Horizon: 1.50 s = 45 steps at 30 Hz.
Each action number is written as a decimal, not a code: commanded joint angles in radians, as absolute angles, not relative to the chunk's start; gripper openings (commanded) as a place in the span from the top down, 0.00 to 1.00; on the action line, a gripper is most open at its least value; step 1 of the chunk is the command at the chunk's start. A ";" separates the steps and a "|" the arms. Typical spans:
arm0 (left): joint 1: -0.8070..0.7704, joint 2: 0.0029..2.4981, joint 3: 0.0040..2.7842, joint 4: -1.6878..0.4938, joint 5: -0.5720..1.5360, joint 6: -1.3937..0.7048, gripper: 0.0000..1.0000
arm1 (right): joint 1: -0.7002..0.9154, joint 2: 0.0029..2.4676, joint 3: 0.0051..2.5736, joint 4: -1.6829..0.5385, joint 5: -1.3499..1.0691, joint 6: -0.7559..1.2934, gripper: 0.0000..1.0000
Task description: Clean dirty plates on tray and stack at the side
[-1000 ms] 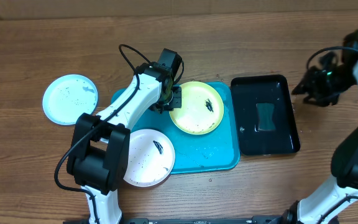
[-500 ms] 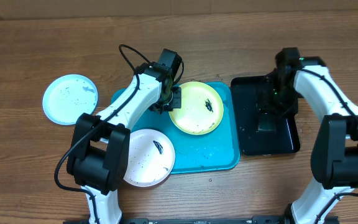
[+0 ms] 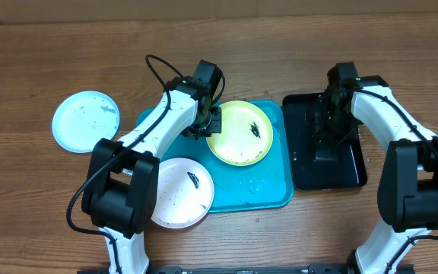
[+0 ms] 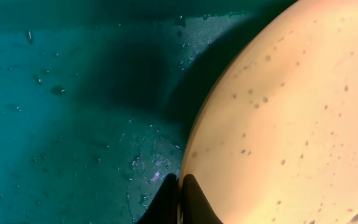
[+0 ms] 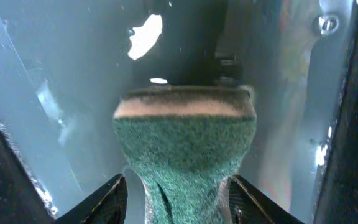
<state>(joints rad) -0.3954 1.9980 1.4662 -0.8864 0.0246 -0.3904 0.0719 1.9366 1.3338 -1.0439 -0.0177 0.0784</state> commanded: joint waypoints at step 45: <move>-0.400 1.991 1.373 -0.820 -0.011 -0.382 0.83 | 0.072 1.928 1.341 -1.037 -0.027 0.089 0.96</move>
<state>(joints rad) -0.3954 1.9980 1.3926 -0.8310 0.0097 -0.3904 0.0719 1.9366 1.3117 -1.0405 -0.0223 0.0860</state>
